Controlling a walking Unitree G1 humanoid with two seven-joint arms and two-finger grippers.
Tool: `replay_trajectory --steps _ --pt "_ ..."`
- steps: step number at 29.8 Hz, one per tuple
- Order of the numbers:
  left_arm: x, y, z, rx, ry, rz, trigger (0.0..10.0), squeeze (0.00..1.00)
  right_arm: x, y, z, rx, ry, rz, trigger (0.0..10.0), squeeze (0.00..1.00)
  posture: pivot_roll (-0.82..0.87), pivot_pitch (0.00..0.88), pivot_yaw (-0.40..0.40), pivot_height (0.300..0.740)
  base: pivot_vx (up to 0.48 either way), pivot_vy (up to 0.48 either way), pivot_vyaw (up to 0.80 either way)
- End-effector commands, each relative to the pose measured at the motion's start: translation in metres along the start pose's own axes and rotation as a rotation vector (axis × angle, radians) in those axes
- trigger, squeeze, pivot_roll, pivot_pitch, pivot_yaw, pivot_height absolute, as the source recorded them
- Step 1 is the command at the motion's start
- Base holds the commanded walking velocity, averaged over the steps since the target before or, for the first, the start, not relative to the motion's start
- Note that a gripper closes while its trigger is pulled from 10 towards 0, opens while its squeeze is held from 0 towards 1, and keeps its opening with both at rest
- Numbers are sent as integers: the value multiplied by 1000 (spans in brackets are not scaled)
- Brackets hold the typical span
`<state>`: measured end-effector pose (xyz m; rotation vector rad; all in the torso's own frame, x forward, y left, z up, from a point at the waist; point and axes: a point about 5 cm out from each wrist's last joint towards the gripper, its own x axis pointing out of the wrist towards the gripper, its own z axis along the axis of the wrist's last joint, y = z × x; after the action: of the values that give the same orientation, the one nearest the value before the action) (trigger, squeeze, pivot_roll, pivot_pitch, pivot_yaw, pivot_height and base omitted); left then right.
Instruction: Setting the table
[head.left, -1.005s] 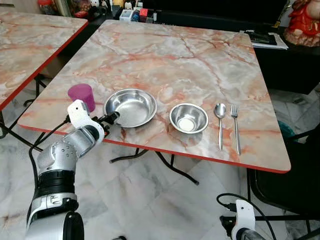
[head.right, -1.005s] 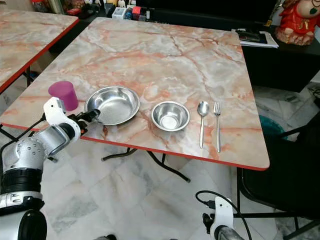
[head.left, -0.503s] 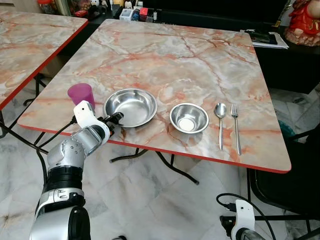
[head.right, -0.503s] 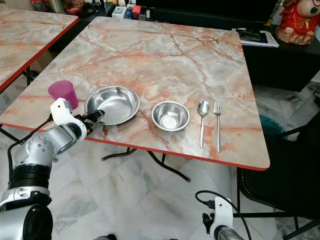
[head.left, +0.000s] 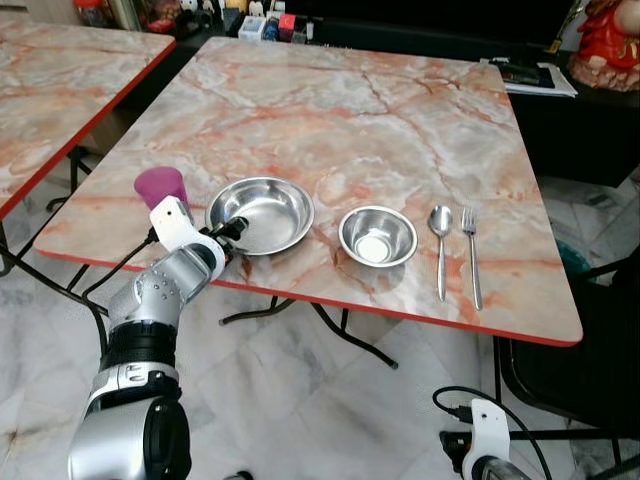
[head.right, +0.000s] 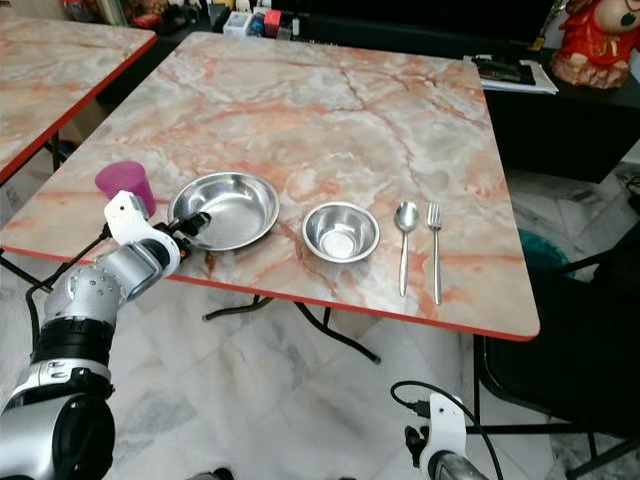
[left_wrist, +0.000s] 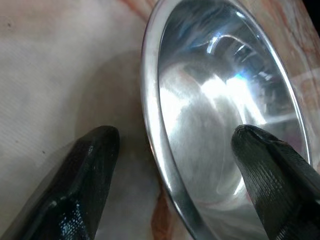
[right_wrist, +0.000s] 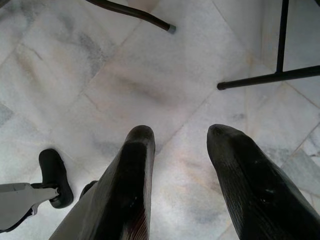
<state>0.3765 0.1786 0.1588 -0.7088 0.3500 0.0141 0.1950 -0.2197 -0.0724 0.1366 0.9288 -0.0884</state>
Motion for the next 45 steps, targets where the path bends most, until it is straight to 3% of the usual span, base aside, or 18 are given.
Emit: replay_trajectory --steps 1,7,8,10,11,45 --pt "3 -3 0 8 6 1 10000 0 -1 -3 -3 5 10 -10 10000 0 10 145 -56 740 0 0 0" --pt "6 -4 -3 16 9 5 10000 0 -1 -3 -4 7 11 -10 10000 0 8 146 -54 740 0 0 0" --pt "6 -4 -3 16 10 4 1843 0 -1 -3 -4 7 11 -10 10000 0 8 146 -54 740 0 0 0" --pt "7 -4 -4 16 11 4 1843 0 -1 -3 -4 7 11 -10 10000 0 8 146 -54 740 0 0 0" --pt "7 -4 -5 16 12 3 0 0 -1 -3 -4 7 12 -10 10000 0 7 148 -53 740 0 0 0" --pt "11 -5 -3 1 -11 14 0 0 -1 -2 -5 8 12 -10 10000 0 12 144 -52 740 0 0 0"
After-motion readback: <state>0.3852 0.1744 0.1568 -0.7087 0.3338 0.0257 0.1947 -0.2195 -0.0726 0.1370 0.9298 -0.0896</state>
